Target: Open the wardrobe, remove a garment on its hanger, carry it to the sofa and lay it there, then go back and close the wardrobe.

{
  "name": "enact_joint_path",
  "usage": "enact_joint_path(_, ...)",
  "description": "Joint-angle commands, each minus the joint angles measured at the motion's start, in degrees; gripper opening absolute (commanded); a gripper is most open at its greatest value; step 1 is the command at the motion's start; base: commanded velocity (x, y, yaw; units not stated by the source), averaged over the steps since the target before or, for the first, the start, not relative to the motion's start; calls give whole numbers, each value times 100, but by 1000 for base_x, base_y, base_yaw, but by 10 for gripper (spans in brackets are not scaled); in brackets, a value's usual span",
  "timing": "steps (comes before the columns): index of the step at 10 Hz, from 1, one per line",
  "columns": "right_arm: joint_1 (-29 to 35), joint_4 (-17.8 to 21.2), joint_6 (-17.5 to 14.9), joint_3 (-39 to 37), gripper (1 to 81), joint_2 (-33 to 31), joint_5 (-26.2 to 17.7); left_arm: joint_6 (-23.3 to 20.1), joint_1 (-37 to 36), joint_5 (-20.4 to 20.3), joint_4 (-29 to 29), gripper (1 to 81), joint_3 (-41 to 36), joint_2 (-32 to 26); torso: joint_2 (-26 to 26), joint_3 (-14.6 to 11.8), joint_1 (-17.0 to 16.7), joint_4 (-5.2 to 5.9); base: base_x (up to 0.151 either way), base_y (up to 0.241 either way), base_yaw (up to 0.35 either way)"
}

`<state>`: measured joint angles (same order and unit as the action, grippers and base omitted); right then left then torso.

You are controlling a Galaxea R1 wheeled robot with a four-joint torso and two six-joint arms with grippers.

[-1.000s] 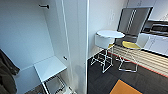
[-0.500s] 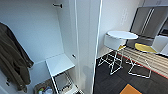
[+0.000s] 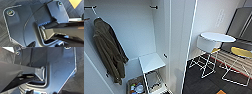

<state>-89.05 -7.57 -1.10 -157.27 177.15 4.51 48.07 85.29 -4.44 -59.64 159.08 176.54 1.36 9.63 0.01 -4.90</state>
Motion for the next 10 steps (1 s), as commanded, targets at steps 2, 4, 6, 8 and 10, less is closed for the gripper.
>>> enact_joint_path(2,154,-34,-13,13,811,41,-328,-17,-165,224,-48,811,-17,30,0,0,0,0,0,0,255)
enact_joint_path(4,164,-34,-13,13,811,42,-328,-17,-165,224,-48,811,-17,30,0,0,0,0,0,0,252)
enact_joint_path(6,172,-34,-13,13,811,51,-328,-17,-165,224,-48,811,-17,30,-2,0,0,0,0,0,254)
enact_joint_path(8,155,-34,-13,13,811,51,-328,-17,-165,233,-48,811,-8,30,0,0,0,0,0,0,253)
enact_joint_path(10,155,-43,-13,13,811,51,-328,-17,-165,233,-48,811,-8,30,0,0,0,0,0,0,243)
